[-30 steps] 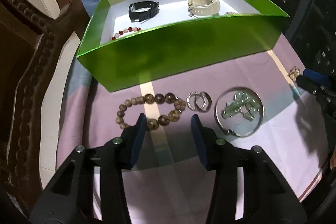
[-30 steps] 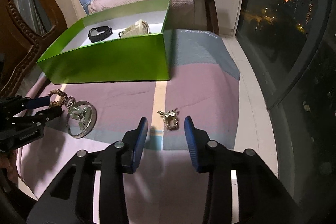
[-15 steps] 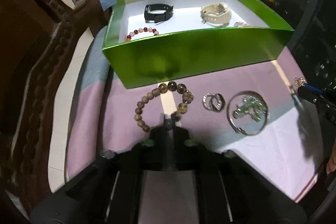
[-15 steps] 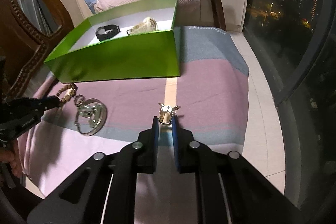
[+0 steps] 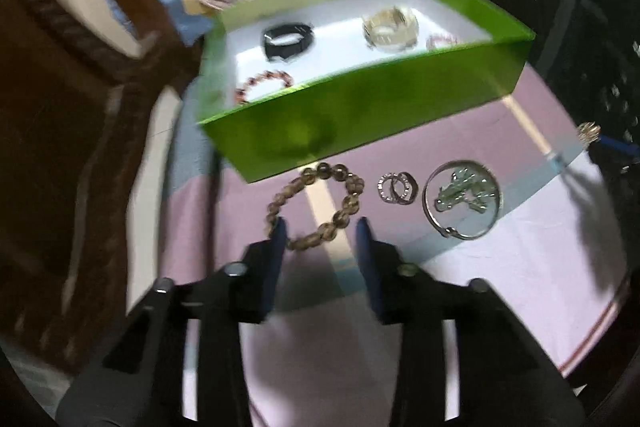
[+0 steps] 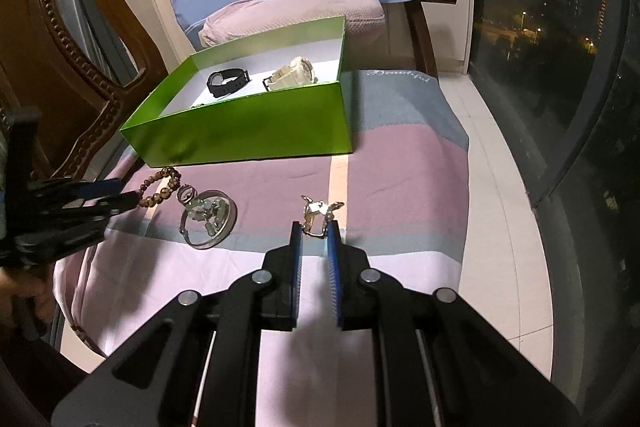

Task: Organize jewelry
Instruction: 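Close the left tool on the brown bracelet while the right tool closes on the silver charm, then lift the brown bracelet with the left tool while the right tool lifts the silver charm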

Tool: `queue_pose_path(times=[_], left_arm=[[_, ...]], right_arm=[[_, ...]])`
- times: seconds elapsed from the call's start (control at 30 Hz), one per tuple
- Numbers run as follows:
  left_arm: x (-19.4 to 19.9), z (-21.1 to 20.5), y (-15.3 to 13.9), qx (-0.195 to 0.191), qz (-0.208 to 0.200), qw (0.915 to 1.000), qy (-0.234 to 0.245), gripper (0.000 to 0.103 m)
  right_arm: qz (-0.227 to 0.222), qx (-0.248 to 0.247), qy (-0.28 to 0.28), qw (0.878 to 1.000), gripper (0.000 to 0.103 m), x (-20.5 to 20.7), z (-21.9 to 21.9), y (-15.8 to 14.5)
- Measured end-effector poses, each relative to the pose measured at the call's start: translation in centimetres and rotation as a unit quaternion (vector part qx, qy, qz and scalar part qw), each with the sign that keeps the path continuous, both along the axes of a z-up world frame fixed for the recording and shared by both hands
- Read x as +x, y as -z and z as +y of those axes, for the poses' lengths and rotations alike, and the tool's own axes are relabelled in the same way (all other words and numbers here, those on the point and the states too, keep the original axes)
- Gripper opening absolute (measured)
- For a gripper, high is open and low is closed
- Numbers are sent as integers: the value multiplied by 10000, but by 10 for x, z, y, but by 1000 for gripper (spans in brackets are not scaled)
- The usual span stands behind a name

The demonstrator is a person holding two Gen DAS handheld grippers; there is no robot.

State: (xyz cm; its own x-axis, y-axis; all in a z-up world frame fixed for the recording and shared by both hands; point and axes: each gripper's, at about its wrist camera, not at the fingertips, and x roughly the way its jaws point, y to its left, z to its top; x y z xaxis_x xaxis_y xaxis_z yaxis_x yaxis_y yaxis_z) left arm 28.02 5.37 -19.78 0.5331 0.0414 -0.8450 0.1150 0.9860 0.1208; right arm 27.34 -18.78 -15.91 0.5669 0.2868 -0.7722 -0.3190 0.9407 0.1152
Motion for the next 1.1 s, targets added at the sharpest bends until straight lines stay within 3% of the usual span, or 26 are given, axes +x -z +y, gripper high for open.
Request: queue_pose_path(times=[0.1,0.27,0.53,0.73,0.83,0.97,1.1], left_arm=[[19,-2,16,164,312,9992,195,17],[22,-4,12,175,318,9986,394,12],[11,5,1,-374,280,9988,115,11],[-56,7,-88,-1256,-450,9909,-203,11],[-100,-3,-129,-1324,-806,9869,-444,11],[-154,-17,-160,-1461,-1235,9793,-664,11],[-185,-28,-167,-1440,-1378,9769,-774,11]], right_arm=[[71,24,18,10000,13,2,-2,2],[97,28,-54,9999,13,2,2,3],[57,88,-133,9999,13,-2,6,-1],[-253,125,-346,9990,13,-29,10,-32],[-409,234,-445,9979,13,-53,13,-56],[-764,300,-561,9950,13,-93,16,-99],[-1068,349,-607,9918,13,-126,16,-136]])
